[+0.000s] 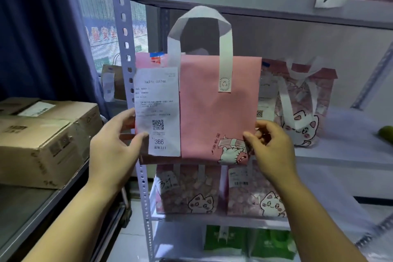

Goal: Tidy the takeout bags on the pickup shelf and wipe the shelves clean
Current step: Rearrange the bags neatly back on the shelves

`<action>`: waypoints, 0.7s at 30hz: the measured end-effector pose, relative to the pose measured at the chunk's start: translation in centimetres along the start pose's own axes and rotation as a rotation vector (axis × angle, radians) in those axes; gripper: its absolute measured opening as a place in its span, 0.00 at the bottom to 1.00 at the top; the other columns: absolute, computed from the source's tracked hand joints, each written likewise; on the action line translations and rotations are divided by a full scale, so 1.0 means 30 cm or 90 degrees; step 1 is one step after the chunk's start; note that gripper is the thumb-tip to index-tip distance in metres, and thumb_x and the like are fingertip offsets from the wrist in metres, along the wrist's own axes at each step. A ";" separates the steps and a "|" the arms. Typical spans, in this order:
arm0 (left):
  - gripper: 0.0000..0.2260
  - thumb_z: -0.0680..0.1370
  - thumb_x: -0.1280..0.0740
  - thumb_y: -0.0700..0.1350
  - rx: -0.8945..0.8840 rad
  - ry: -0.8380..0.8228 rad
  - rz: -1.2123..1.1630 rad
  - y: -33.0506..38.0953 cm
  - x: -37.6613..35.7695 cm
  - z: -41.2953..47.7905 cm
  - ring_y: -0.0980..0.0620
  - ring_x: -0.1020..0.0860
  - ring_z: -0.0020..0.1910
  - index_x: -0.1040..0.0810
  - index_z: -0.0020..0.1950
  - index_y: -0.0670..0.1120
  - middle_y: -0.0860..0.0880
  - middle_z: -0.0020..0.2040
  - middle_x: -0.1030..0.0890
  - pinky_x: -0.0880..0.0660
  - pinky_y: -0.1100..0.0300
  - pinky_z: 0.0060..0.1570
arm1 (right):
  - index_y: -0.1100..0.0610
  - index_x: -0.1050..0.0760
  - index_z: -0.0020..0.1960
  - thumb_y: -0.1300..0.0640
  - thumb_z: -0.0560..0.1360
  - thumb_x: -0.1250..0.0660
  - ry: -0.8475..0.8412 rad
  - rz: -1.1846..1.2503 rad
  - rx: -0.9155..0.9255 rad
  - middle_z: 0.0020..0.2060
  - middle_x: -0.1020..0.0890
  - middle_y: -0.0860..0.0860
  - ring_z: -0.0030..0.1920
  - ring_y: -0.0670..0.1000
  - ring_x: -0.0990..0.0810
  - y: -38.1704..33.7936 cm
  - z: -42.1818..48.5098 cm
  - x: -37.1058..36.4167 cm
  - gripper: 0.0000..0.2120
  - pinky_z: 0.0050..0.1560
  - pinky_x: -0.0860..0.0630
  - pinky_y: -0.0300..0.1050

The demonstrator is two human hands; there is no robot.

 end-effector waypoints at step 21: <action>0.32 0.66 0.24 0.37 0.068 -0.053 0.010 0.412 0.061 -0.713 0.57 0.20 0.45 0.29 0.62 0.63 0.54 0.49 0.19 0.23 0.70 0.40 | 0.50 0.27 0.46 0.57 0.70 0.28 -0.161 -0.034 0.032 0.40 0.24 0.46 0.40 0.42 0.25 0.175 -0.462 0.543 0.09 0.38 0.32 0.31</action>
Point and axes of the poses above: each hand's wrist, its own z-axis towards the middle knuckle, its own x-axis out of the back of the hand, y = z × x, the point moved 2 cm from there along z, towards the middle knuckle
